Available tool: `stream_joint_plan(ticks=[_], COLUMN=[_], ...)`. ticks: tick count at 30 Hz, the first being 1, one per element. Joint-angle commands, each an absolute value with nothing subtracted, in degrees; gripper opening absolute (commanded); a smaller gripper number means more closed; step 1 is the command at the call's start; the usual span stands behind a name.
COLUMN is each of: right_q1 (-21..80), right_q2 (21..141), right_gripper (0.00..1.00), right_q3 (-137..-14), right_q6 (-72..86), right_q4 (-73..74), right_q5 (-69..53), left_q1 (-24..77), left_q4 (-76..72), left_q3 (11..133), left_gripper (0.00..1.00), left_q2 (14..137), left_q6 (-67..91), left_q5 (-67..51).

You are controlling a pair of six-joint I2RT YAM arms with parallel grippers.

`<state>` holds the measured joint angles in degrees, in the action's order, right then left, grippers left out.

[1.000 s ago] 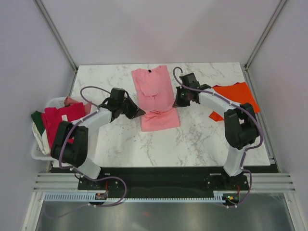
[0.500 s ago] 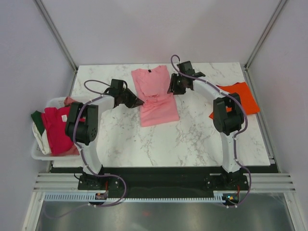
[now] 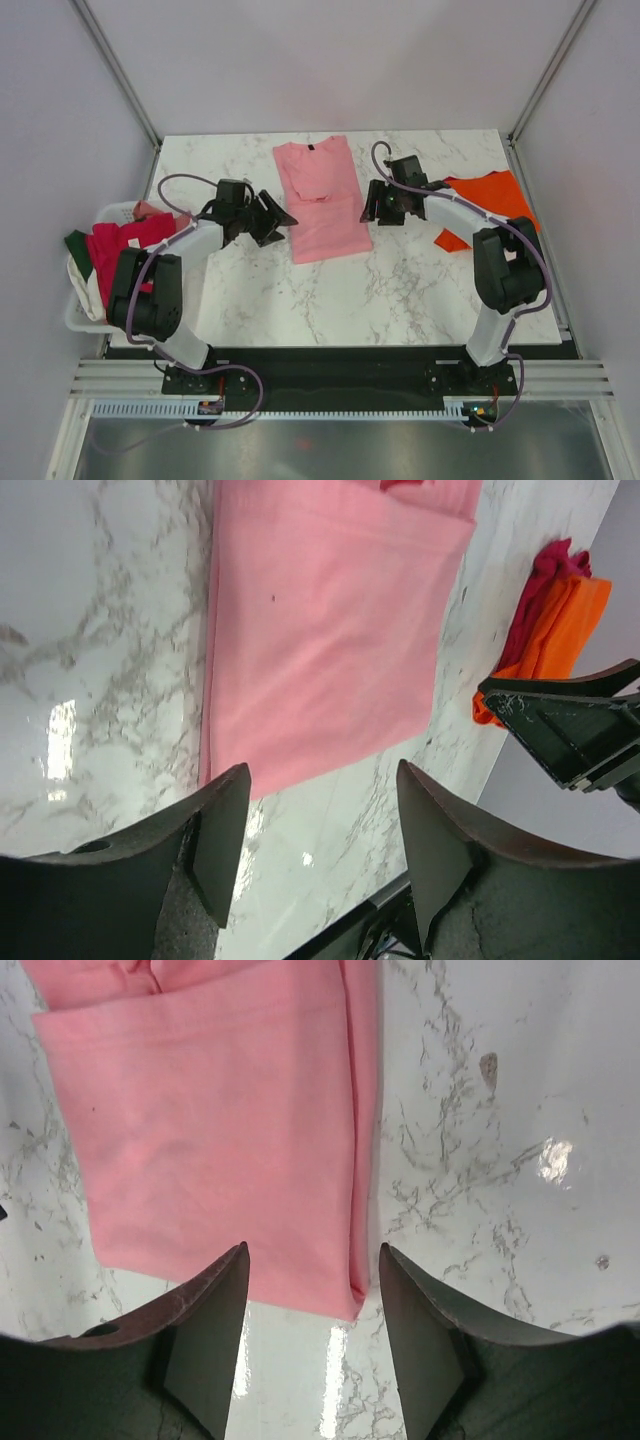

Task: Fold and stack the t-shirts
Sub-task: Fold the tshirt

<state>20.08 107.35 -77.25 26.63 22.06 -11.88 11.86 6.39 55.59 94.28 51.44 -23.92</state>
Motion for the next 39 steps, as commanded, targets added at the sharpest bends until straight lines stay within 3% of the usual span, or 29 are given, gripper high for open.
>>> stream_joint_plan(ticks=[1,6,24,28,30,39], right_q1=[20.2,20.1,20.2,20.1,20.1,20.2], right_q2=[101.9,100.5,107.6,107.4,107.3,105.9], right_gripper=[0.62,0.62,0.30,0.07,0.01,0.00], right_q3=[-70.0,-65.5,-63.4,-62.7,-62.5,-61.8], right_q6=[25.2,24.5,25.3,24.9,24.8,25.0], right_q4=[18.2,17.8,12.9,12.7,12.7,12.7], right_q5=[-14.9,-17.9,-20.7,-20.7,-21.1,-22.3], left_q1=[13.5,14.7,17.2,17.5,17.6,17.8], left_q4=[6.9,6.9,6.2,6.2,6.1,5.5], left_q3=[50.9,46.6,46.3,46.2,46.3,49.2], left_gripper=[0.67,0.61,0.44,0.43,0.43,0.42], left_q2=[90.2,88.6,93.8,95.0,95.9,98.5], left_q6=[48.1,47.6,46.6,46.2,46.2,45.9], left_q5=[-23.2,-22.6,-22.3,-21.7,-21.4,-20.2])
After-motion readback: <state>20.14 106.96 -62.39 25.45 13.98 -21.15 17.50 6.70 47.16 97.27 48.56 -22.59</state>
